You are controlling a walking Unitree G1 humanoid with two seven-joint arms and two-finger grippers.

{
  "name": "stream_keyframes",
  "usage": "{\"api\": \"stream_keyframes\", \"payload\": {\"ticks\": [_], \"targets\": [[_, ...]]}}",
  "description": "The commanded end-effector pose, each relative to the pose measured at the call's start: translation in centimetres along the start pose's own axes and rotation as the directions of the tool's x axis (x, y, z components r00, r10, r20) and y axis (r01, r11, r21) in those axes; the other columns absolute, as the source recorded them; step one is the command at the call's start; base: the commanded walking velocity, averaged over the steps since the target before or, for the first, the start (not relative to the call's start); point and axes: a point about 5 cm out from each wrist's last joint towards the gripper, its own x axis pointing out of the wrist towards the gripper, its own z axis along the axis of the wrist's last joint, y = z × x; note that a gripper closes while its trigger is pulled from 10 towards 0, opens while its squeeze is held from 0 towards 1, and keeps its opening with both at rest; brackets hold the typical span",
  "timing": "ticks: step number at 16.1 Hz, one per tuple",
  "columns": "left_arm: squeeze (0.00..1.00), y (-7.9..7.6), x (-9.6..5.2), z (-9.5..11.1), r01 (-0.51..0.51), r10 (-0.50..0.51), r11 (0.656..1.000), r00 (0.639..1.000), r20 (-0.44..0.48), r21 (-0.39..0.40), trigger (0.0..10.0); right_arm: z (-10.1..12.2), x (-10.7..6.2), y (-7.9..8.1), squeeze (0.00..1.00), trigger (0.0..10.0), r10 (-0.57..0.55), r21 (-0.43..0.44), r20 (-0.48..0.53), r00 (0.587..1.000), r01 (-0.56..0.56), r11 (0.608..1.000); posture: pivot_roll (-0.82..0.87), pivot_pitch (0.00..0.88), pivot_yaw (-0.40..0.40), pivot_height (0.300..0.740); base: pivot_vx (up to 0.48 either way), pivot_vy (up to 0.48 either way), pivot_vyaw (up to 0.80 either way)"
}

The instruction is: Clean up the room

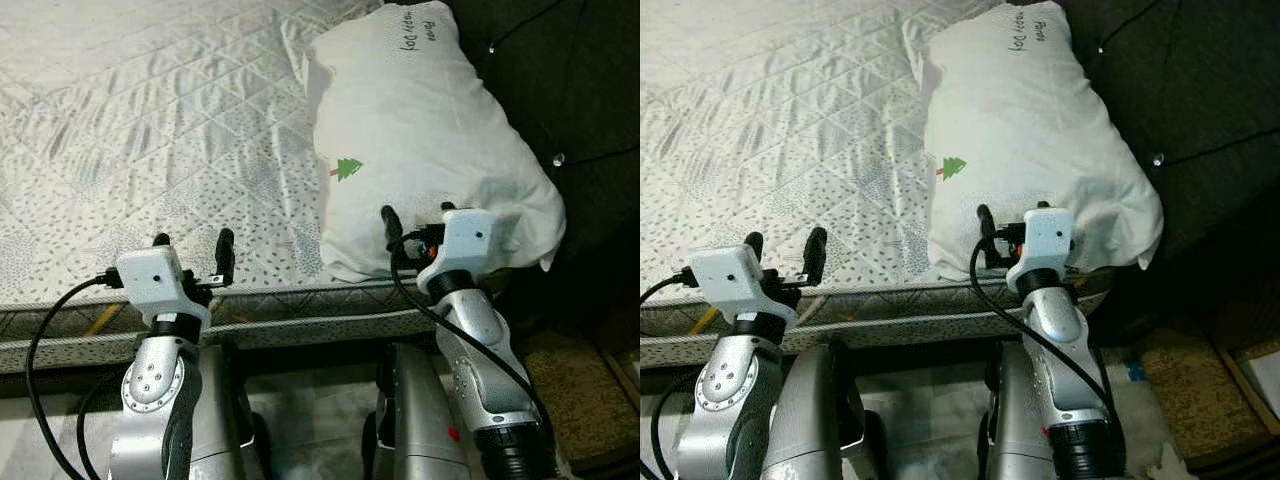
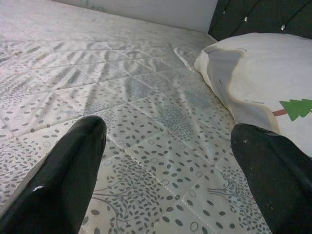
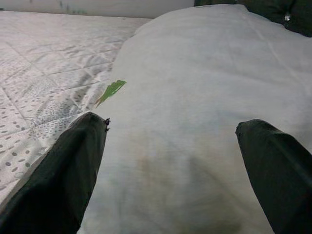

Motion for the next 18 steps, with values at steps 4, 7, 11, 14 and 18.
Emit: {"api": "stream_keyframes", "payload": {"ticks": [4,7,11,14,18], "targets": [[0.0,0.29,-0.45,-0.3,-0.019,0.019,1.0,1.0,-0.022,-0.001,10.0,0.38,0.03,-0.5,0.0,10.0,-0.015,0.012,0.004,1.0,0.015,1.0,0.1,0.2,-0.041,0.617,0.0,0.0,0.0],[0.0,0.18,-0.32,-0.33,-0.012,0.012,1.0,1.0,-0.025,-0.002,10.0,0.35,0.01,-0.56,0.0,10.0,-0.021,0.016,-0.001,1.0,0.021,1.0,0.1,0.205,-0.036,0.651,0.0,0.0,0.0],[0.0,0.1,-0.27,-0.35,-0.002,0.002,1.0,1.0,-0.03,-0.002,10.0,0.45,0.02,-0.83,0.0,10.0,-0.033,0.013,0.001,0.999,0.033,0.999,0.1,0.208,-0.03,0.7,0.0,0.0,0.0],[0.0,0.22,-0.05,-0.5,-0.017,0.017,1.0,0.999,-0.036,-0.011,10.0,0.21,0.03,-0.96,0.0,10.0,-0.044,0.02,-0.012,0.999,0.044,0.999,0.1,0.208,-0.03,0.729,0.0,0.0,0.0],[0.0,-0.1,0.35,-0.44,-0.015,0.015,1.0,1.0,-0.027,-0.01,10.0,0.2,0.21,-1.05,0.0,10.0,-0.05,0.006,-0.01,0.999,0.05,0.999,0.1,0.202,-0.033,0.74,0.0,0.0,0.0]]}}
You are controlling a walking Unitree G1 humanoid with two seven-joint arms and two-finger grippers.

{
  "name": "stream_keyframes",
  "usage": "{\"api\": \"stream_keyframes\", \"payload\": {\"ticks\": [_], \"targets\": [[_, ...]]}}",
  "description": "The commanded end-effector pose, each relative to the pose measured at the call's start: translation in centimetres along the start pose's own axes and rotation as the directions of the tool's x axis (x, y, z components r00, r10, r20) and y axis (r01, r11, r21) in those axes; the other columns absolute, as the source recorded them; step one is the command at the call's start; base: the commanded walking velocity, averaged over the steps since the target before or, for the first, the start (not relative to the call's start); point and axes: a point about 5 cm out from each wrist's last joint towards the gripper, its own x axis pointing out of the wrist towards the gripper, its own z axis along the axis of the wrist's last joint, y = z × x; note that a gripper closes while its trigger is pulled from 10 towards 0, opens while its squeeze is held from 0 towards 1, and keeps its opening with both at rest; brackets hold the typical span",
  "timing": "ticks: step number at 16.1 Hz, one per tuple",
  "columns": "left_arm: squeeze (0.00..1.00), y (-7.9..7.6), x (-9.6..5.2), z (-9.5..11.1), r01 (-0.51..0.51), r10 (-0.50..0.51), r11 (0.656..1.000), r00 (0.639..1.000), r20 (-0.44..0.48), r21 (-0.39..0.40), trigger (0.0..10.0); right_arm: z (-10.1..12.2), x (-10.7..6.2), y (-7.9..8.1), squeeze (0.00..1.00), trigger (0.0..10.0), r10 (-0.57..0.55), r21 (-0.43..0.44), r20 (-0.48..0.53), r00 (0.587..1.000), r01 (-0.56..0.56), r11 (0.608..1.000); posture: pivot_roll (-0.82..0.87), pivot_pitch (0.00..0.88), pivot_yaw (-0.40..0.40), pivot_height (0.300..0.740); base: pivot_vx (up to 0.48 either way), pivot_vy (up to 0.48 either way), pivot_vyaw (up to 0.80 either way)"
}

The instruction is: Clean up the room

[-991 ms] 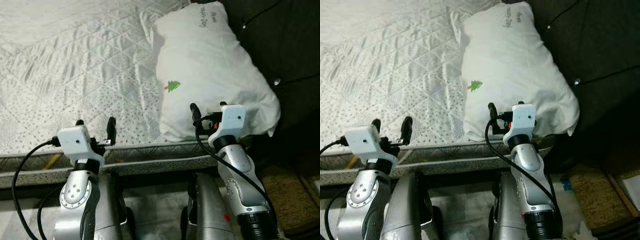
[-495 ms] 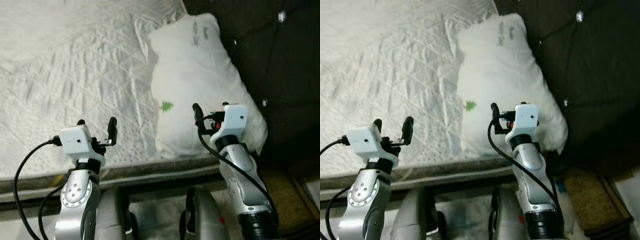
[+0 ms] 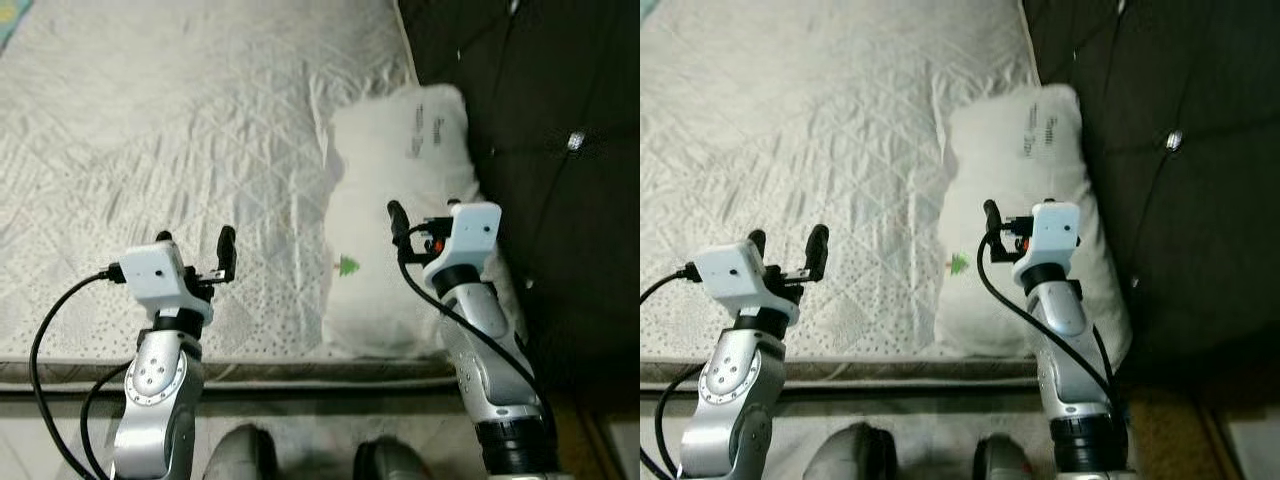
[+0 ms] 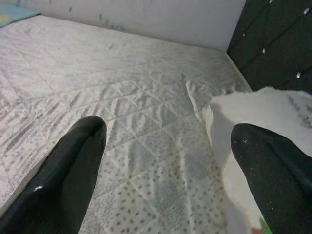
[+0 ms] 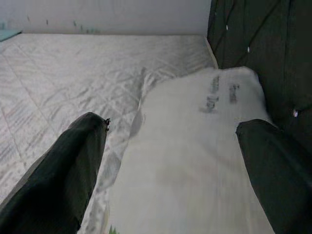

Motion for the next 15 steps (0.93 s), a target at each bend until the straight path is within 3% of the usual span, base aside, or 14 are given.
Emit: {"api": "stream_keyframes", "payload": {"ticks": [1,9,15], "targets": [[0.0,0.2,-0.3,-0.7,-0.019,0.019,1.0,0.999,-0.029,0.001,10.0,-0.4,-0.2,-0.4,0.0,10.0,-0.02,-0.004,-0.018,1.0,0.02,1.0,0.1,0.201,-0.034,0.74,0.0,0.0,0.0],[0.0,0.2,-0.2,-0.8,-0.031,0.031,0.999,0.999,-0.036,-0.007,10.0,-1.0,0.0,-0.9,0.0,10.0,-0.05,0.029,-0.054,0.997,0.052,0.998,0.1,0.197,-0.038,0.74,0.0,0.0,0.0],[0.0,0.9,-0.2,-0.9,-0.058,0.058,0.998,0.998,-0.037,-0.011,10.0,-2.1,-0.2,-1.0,0.0,10.0,-0.08,-0.076,-0.12,0.99,0.071,0.995,0.1,0.19,-0.036,0.74,0.0,0.0,0.0]]}}
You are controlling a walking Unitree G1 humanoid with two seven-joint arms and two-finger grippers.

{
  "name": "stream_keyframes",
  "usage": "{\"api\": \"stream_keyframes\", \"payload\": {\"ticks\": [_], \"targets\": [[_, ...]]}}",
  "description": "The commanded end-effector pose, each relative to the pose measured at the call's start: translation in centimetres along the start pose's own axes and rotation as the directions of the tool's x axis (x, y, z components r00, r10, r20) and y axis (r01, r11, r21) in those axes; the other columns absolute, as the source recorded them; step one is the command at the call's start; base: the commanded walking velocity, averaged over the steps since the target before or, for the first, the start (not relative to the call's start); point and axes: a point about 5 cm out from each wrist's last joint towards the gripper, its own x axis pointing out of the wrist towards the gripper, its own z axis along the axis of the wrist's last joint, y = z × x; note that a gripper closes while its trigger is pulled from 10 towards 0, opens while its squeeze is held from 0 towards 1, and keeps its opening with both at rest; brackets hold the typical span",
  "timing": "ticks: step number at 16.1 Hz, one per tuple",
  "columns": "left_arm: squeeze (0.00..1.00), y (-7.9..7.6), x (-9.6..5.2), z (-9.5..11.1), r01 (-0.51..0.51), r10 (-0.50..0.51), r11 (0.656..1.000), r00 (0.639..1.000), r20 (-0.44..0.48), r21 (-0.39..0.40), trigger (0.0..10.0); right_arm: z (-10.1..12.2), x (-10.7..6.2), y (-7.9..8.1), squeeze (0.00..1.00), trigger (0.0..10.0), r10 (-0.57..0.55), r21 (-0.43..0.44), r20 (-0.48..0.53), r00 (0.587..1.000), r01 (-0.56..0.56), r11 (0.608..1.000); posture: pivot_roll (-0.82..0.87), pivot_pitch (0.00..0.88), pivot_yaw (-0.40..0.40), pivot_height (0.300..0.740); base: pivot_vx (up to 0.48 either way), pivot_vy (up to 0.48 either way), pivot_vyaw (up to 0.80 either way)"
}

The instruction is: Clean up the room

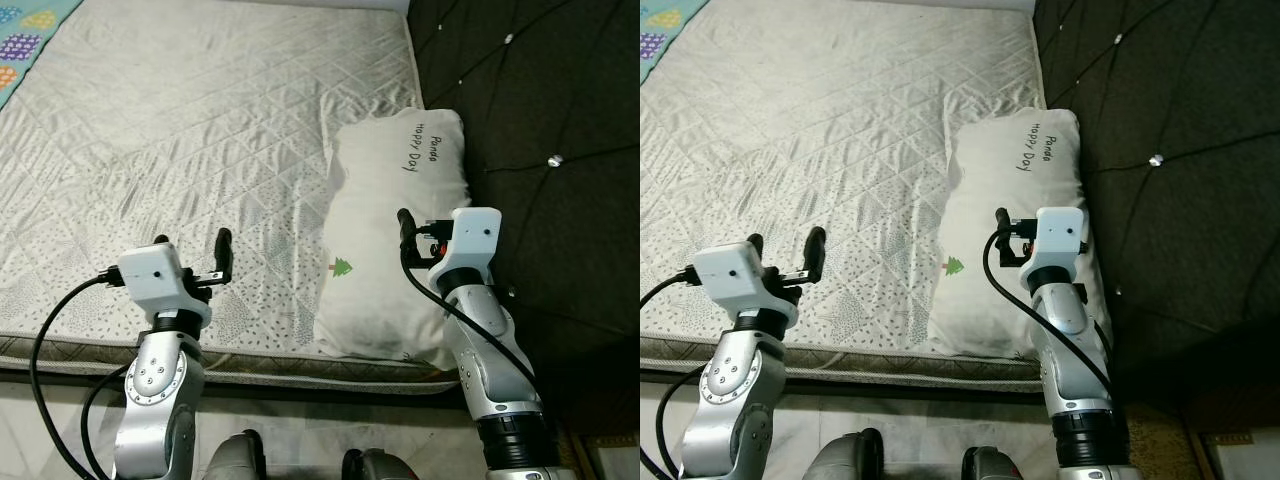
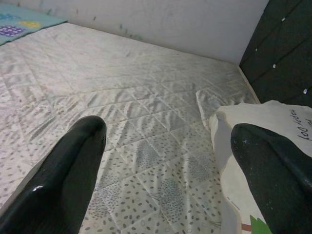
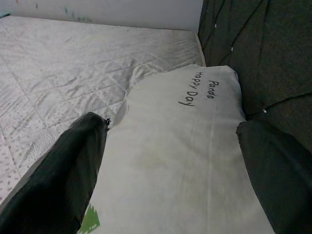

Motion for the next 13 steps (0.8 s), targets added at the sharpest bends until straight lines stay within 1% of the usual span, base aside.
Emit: {"api": "stream_keyframes", "payload": {"ticks": [1,2,3,4,5,7,8,9,11,12,13], "targets": [[0.0,0.3,-0.1,-0.5,-0.018,0.018,1.0,1.0,-0.021,-0.014,10.0,-1.0,-0.3,0.0,0.0,10.0,-0.004,-0.039,-0.057,0.998,0.002,0.999,0.1,0.187,-0.037,0.74,0.0,0.0,0.0],[0.0,0.3,-0.1,-0.5,-0.019,0.018,1.0,1.0,-0.022,-0.019,10.0,-1.1,-0.3,0.0,0.0,10.0,-0.003,-0.037,-0.061,0.998,0.001,0.999,0.1,0.185,-0.037,0.74,0.0,0.0,0.0],[0.0,0.2,0.0,-0.4,-0.022,0.022,0.999,1.0,-0.021,-0.029,10.0,-1.4,-0.3,0.2,0.0,10.0,0.033,0.022,-0.091,0.995,-0.031,0.999,0.1,0.184,-0.037,0.74,0.0,0.0,0.0],[0.0,0.2,0.0,-0.5,-0.023,0.022,0.999,0.999,-0.026,-0.045,10.0,-1.7,-0.2,0.2,0.0,10.0,0.051,0.023,-0.122,0.991,-0.049,0.999,0.1,0.182,-0.038,0.74,0.0,0.0,0.0],[0.0,0.2,0.1,-0.5,-0.023,0.021,0.999,0.999,-0.029,-0.048,10.0,-2.0,-0.2,-0.1,0.0,10.0,0.016,0.038,-0.146,0.989,-0.01,0.999,0.09,0.186,-0.037,0.74,0.0,0.0,0.0],[0.0,0.2,0.2,-0.6,-0.009,0.007,0.999,0.999,-0.031,-0.048,10.0,-2.2,-0.2,-0.1,0.0,10.0,0.021,0.054,-0.162,0.987,-0.013,0.998,0.09,0.187,-0.036,0.74,0.0,0.0,0.0],[0.0,0.1,0.2,-0.6,-0.005,0.004,0.999,1.0,-0.031,-0.05,10.0,-2.1,-0.1,0.0,0.0,10.0,0.032,0.033,-0.15,0.988,-0.028,0.999,0.09,0.188,-0.036,0.74,0.0,0.0,0.0],[0.0,-0.1,0.2,-0.6,-0.001,0.0,0.999,0.999,-0.032,-0.052,10.0,-2.1,-0.2,0.5,0.0,10.0,0.053,-0.018,-0.144,0.988,-0.056,0.998,0.09,0.19,-0.038,0.74,0.0,0.0,0.0],[0.0,-0.1,0.2,-0.7,-0.006,0.004,0.999,0.999,-0.035,-0.051,10.0,-1.8,-0.3,0.5,0.0,10.0,0.046,-0.007,-0.127,0.991,-0.047,0.999,0.09,0.193,-0.04,0.74,0.0,0.332,0.0],[0.0,0.1,0.1,-0.7,-0.012,0.01,0.999,0.999,-0.036,-0.05,10.0,-1.8,-0.4,0.6,0.0,10.0,0.063,0.002,-0.14,0.988,-0.064,0.998,0.08,0.194,-0.041,0.74,0.0,0.334,0.0],[0.0,0.2,0.0,-0.8,-0.014,0.012,0.999,0.999,-0.038,-0.05,10.0,-2.2,-0.7,0.5,0.0,10.0,0.086,0.097,-0.168,0.982,-0.071,0.993,0.09,0.195,-0.044,0.74,0.0,0.337,0.0]]}}
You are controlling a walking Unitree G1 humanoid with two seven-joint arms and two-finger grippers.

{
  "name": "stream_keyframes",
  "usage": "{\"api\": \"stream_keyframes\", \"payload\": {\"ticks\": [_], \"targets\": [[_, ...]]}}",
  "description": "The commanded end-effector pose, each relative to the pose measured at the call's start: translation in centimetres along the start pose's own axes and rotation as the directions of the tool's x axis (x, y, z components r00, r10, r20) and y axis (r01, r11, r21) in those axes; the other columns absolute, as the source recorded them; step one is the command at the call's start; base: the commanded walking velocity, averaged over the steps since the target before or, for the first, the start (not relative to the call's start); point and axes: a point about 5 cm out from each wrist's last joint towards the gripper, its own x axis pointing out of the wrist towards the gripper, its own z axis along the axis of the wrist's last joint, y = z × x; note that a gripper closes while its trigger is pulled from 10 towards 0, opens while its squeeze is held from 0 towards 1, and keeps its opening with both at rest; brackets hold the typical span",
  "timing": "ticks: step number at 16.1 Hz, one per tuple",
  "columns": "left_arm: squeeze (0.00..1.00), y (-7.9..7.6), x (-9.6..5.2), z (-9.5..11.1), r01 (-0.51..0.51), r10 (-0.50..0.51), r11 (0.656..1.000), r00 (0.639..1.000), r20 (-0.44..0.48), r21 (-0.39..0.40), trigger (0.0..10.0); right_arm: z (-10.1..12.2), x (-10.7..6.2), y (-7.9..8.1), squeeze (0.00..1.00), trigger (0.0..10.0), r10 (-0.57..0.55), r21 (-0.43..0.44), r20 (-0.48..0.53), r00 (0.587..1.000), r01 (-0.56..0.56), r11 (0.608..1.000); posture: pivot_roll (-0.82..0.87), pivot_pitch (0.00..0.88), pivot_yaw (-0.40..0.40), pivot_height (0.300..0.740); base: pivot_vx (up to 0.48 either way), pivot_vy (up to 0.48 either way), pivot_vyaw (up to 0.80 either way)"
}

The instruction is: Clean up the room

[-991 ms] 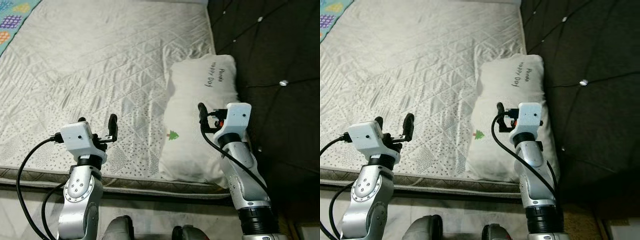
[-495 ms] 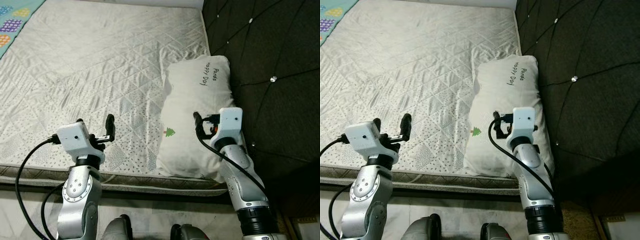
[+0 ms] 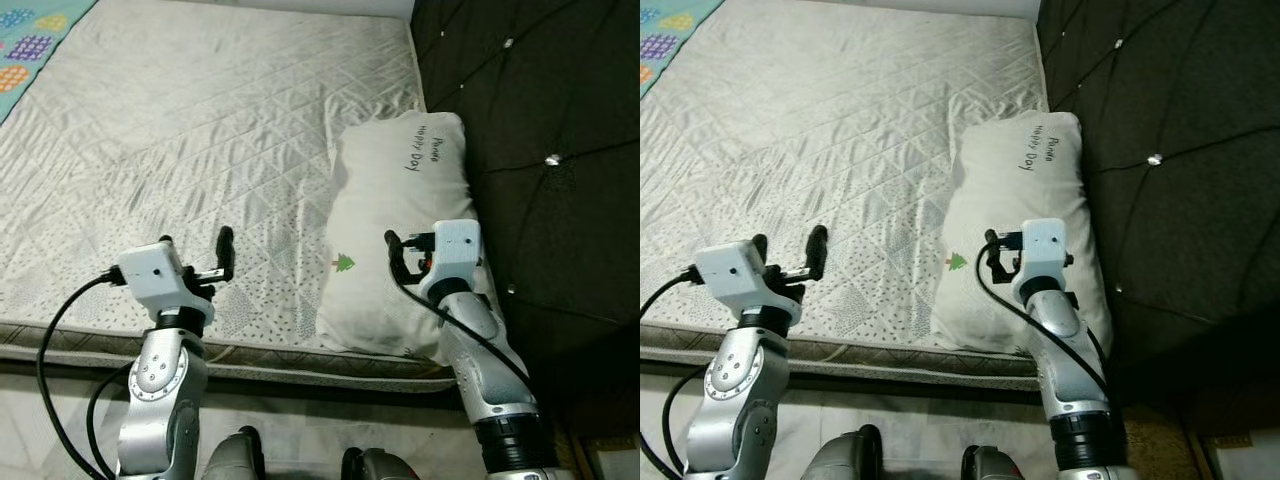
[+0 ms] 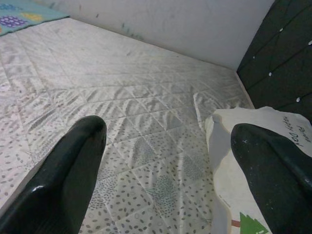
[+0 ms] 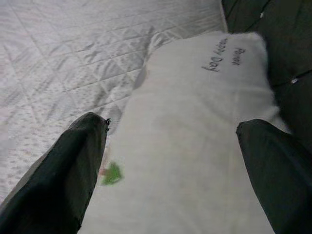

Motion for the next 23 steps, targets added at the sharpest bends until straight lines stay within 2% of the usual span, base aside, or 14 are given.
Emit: {"api": "stream_keyframes", "payload": {"ticks": [1,2,3,5,6,9,12,13,14,15,18,20,23], "targets": [[0.0,0.4,-0.3,-0.6,-0.02,0.02,1.0,0.999,-0.029,0.002,10.0,-0.6,-0.4,0.0,0.0,10.0,0.017,0.066,-0.034,0.999,-0.015,0.998,0.09,0.195,-0.044,0.74,0.0,0.334,0.0],[0.0,0.4,-0.3,-0.6,-0.02,0.02,1.0,0.999,-0.029,0.001,10.0,-0.8,-0.4,0.1,0.0,10.0,0.027,0.086,-0.044,0.999,-0.024,0.996,0.09,0.196,-0.046,0.74,0.0,0.337,0.0],[0.0,0.3,-0.3,-0.6,-0.021,0.021,1.0,0.999,-0.029,0.001,10.0,-1.0,-0.5,0.8,0.0,10.0,0.071,0.056,-0.058,0.996,-0.068,0.996,0.08,0.198,-0.047,0.74,0.0,0.337,0.0],[0.0,0.4,-0.3,-0.7,-0.024,0.024,1.0,0.999,-0.03,0.001,10.0,-1.1,-0.6,1.3,0.0,10.0,0.091,0.033,-0.059,0.994,-0.089,0.995,0.08,0.198,-0.049,0.74,0.0,0.339,0.0],[0.0,0.4,-0.3,-0.7,-0.025,0.025,1.0,0.999,-0.031,0.001,10.0,-1.0,-0.6,1.5,0.0,10.0,0.101,0.055,-0.059,0.993,-0.098,0.994,0.08,0.198,-0.049,0.74,0.0,0.341,0.0],[0.0,0.4,-0.3,-0.7,-0.026,0.026,1.0,0.999,-0.031,0.001,10.0,-1.0,-0.6,1.4,0.0,10.0,0.111,0.075,-0.063,0.992,-0.106,0.992,0.08,0.198,-0.049,0.74,0.0,0.337,0.0],[0.0,0.3,-0.3,-0.7,-0.027,0.027,1.0,0.999,-0.032,0.001,10.0,-1.0,-0.4,1.0,0.0,10.0,0.116,0.054,-0.079,0.99,-0.112,0.992,0.08,0.202,-0.051,0.74,0.0,0.341,0.0],[0.0,0.3,-0.3,-0.7,-0.027,0.027,1.0,0.999,-0.033,0.001,10.0,-1.0,-0.4,1.1,0.0,10.0,0.075,-0.011,-0.065,0.995,-0.076,0.997,0.08,0.202,-0.051,0.74,0.0,0.352,0.0],[0.0,0.3,-0.3,-0.7,-0.027,0.027,1.0,0.999,-0.033,0.002,10.0,-1.0,-0.4,1.2,0.0,10.0,0.062,-0.023,-0.059,0.996,-0.063,0.998,0.08,0.202,-0.051,0.74,0.0,0.349,0.0],[0.0,0.3,-0.3,-0.8,-0.028,0.028,1.0,0.999,-0.033,0.003,10.0,-1.1,-0.6,1.5,0.0,10.0,0.117,0.037,-0.053,0.992,-0.115,0.993,0.08,0.202,-0.051,0.74,0.0,0.356,0.0],[0.0,0.4,-0.3,-0.8,-0.031,0.031,1.0,0.999,-0.034,0.006,10.0,-1.1,-0.5,1.2,0.0,10.0,0.081,-0.006,-0.044,0.996,-0.081,0.997,0.08,0.203,-0.051,0.74,0.0,0.39,0.0],[0.0,0.5,-0.4,-0.8,-0.035,0.035,0.999,0.999,-0.036,0.01,10.0,-1.3,-0.5,1.5,0.0,10.0,0.12,0.027,-0.075,0.99,-0.118,0.993,0.08,0.203,-0.051,0.74,0.0,0.405,0.0],[0.0,0.5,-0.4,-0.8,-0.037,0.038,0.999,0.999,-0.039,0.016,10.0,-1.2,-0.5,1.6,0.0,10.0,0.142,0.042,-0.061,0.988,-0.14,0.989,0.08,0.203,-0.051,0.74,0.0,0.471,0.0]]}}
